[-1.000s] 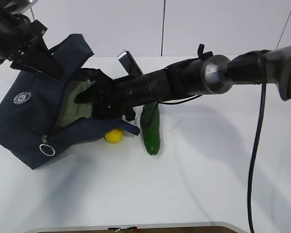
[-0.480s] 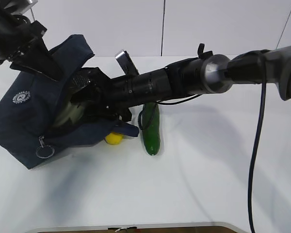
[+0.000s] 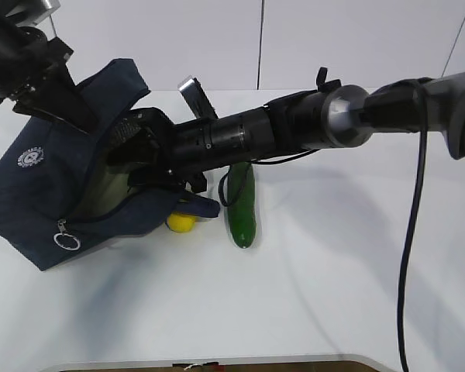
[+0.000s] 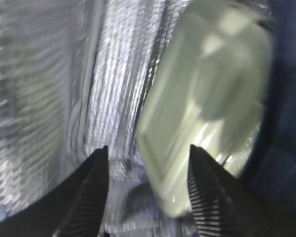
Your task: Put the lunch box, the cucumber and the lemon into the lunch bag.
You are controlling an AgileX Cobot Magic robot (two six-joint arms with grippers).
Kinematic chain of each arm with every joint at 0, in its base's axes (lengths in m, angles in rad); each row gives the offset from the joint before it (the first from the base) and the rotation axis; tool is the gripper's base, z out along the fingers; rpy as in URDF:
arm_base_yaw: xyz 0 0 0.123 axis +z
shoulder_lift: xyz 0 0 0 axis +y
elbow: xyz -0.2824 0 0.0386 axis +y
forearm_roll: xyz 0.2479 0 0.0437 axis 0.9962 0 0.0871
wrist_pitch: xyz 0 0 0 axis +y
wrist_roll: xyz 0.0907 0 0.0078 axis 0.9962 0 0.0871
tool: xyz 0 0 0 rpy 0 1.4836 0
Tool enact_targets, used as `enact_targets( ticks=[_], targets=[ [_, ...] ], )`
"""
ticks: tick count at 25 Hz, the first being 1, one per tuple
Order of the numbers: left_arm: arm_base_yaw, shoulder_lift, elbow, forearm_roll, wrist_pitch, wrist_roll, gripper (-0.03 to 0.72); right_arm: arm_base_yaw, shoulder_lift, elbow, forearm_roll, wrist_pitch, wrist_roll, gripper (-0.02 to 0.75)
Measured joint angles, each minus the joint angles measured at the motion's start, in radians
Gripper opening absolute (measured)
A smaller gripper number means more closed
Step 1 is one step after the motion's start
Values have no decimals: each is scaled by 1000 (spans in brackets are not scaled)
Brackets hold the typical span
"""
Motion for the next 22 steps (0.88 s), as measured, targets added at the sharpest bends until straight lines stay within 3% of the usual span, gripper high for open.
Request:
enact_targets(
  ticks=[7, 17, 22],
  targets=[
    [0, 0, 0, 4, 3, 0, 11, -4, -32, -34, -121, 4, 13, 412],
    [0, 0, 0, 6, 5, 0, 11, -18, -146, -40, -464, -2, 162, 410],
    [0, 0, 0, 6, 5, 0, 11, -18, -212, -40, -707, -4, 292, 408]
  ],
)
